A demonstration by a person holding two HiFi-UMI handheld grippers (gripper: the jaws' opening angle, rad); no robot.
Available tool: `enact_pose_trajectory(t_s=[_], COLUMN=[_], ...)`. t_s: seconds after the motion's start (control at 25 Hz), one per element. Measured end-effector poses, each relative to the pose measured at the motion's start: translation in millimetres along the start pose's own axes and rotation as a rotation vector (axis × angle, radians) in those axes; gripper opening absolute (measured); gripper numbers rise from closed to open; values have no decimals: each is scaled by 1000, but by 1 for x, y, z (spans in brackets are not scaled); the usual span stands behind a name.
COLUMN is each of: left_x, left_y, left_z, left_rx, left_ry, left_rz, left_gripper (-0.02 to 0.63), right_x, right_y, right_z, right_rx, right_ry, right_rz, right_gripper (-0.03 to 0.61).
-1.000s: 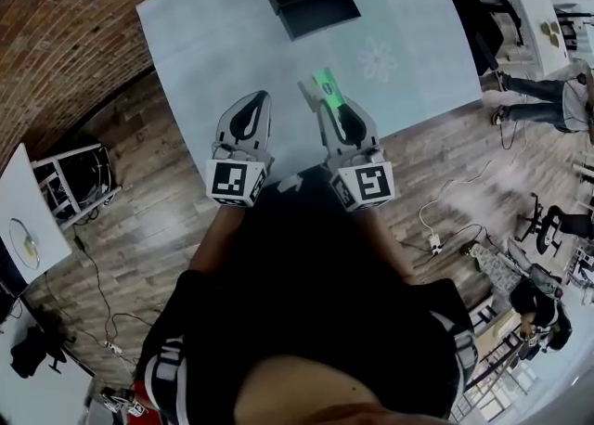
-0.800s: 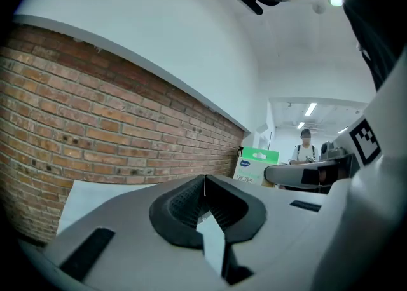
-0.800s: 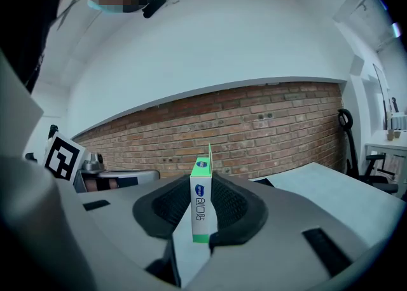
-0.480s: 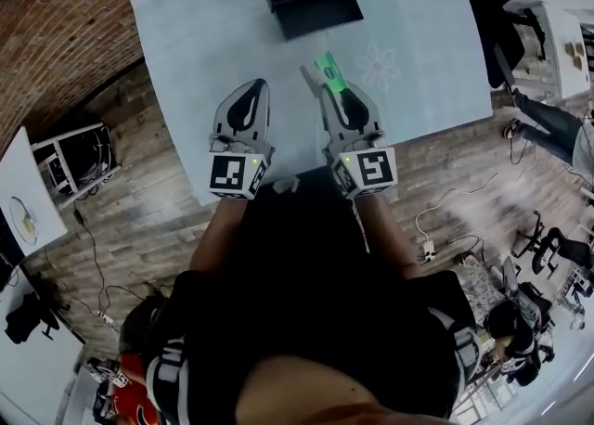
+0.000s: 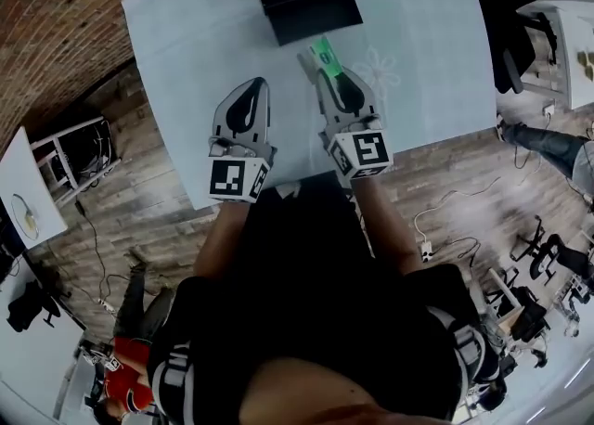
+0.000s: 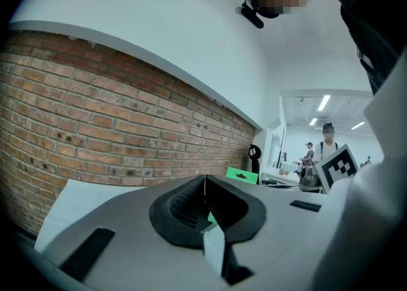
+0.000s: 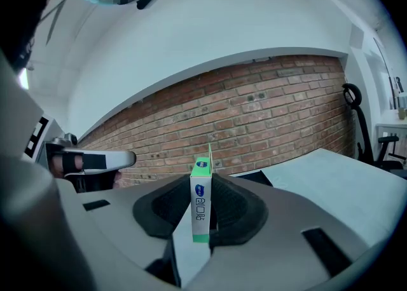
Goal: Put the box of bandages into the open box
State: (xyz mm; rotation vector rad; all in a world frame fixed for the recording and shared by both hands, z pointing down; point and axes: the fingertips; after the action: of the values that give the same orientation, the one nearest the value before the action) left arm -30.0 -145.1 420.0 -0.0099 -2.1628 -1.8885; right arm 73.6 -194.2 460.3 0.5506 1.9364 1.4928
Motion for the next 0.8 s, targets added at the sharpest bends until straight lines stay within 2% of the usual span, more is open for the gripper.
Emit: enact_pose_trajectory(t_s=[0.48,0.8], left_x=[14,20], left_y=[27,36], left_z=[-34,-49], left_rx=[55,58], left_ry=[-27,-38], left_rz=[8,16], left_gripper=[35,35], right_x=[-50,-78], right_y=[44,70], right_z=[-63,-90], right_rx=[37,52], right_ry=[38,85], right_rz=[-95,-156], right_gripper=[107,107])
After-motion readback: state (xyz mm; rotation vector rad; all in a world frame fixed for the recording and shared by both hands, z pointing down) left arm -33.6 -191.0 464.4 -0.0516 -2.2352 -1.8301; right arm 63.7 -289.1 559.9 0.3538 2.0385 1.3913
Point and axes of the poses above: the fingertips, and each gripper's own axes: z backward along the fingers, x to its left, y out of its underside, and after that the axes turned 4 degrees about -x, right-handed
